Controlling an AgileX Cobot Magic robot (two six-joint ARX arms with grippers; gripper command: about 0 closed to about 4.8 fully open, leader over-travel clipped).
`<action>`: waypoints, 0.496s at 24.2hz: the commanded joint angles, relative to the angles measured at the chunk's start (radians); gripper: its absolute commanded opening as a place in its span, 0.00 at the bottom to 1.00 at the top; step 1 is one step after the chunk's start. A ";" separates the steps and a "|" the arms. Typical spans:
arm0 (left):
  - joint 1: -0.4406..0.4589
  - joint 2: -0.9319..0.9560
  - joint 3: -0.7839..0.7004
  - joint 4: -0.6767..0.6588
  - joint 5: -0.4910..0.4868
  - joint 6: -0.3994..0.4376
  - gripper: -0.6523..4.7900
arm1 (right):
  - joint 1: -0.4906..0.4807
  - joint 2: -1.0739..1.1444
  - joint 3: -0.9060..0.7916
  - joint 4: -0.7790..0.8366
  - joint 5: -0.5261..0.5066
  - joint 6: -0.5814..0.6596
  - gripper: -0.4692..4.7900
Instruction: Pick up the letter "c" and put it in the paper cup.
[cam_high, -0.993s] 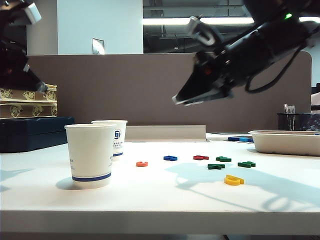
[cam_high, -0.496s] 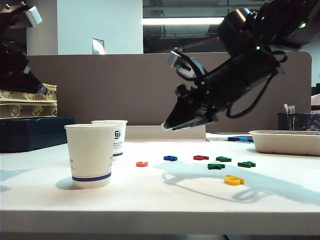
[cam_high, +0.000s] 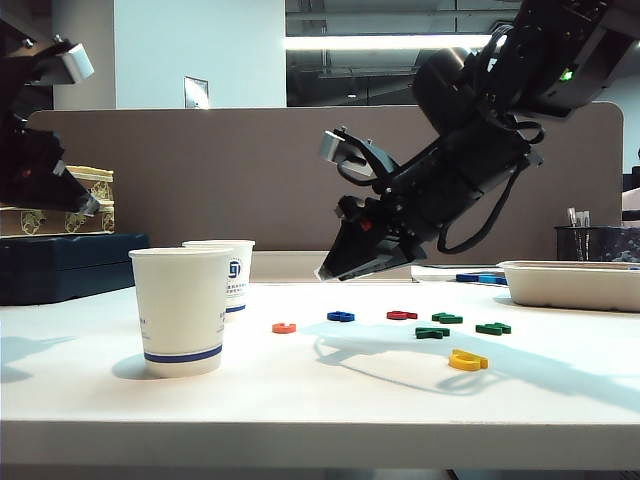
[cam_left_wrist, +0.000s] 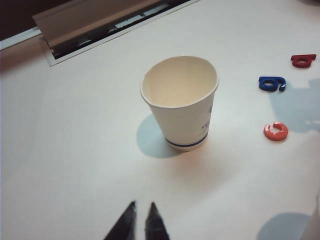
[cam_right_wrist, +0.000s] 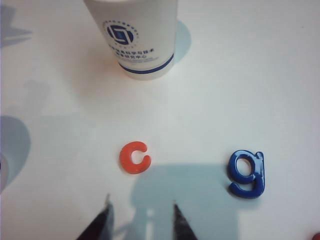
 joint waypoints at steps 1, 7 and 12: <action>-0.003 0.020 0.006 0.039 0.026 0.006 0.17 | 0.014 -0.002 0.005 0.005 -0.003 -0.005 0.37; -0.009 0.042 0.007 0.056 0.036 0.006 0.17 | 0.060 0.024 0.026 -0.003 0.016 -0.009 0.37; -0.009 0.051 0.007 0.060 0.036 0.006 0.17 | 0.095 0.062 0.058 -0.037 0.066 -0.064 0.37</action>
